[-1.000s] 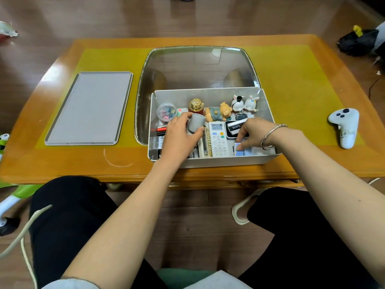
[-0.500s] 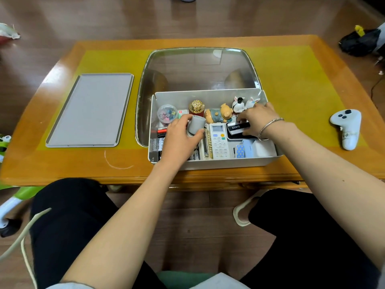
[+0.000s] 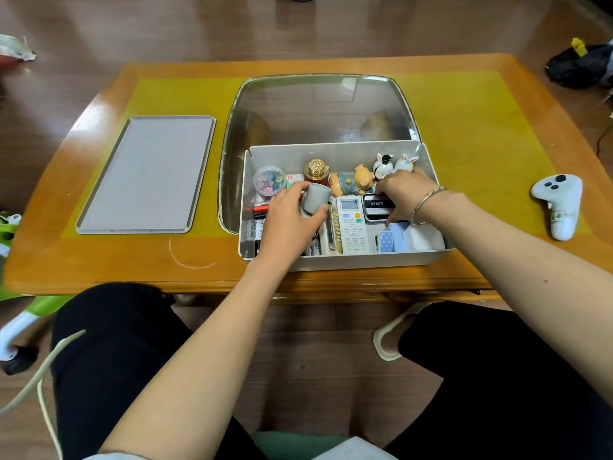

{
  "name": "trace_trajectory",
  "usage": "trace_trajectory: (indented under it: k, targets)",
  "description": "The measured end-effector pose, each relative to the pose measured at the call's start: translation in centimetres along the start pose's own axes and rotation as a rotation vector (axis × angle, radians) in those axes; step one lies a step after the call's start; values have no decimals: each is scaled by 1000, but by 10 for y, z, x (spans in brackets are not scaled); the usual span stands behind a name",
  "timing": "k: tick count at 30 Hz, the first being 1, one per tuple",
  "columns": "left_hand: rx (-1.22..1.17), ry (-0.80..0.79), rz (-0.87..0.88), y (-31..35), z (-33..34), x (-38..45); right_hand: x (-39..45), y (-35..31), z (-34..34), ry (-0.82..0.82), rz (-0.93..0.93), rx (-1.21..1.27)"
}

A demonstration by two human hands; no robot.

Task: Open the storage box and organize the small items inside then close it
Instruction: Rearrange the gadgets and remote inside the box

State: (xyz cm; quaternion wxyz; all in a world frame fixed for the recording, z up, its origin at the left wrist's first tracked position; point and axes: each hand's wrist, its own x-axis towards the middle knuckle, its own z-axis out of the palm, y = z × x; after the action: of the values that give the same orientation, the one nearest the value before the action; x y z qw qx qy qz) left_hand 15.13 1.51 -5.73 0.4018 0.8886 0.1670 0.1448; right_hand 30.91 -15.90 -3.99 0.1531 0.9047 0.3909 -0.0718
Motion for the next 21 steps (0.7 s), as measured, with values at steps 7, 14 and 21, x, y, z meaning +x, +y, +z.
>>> trace_trajectory:
  k: [7, 14, 21]
  targets:
    - [3, -1, 8, 0, 0, 0, -5, 2, 1, 1, 26, 95]
    - [-2, -1, 1, 1, -1, 0, -24, -12, -12, 108, -63, 261]
    - [-6, 3, 6, 2, -2, -2, -31, -18, -7, -124, -51, 196]
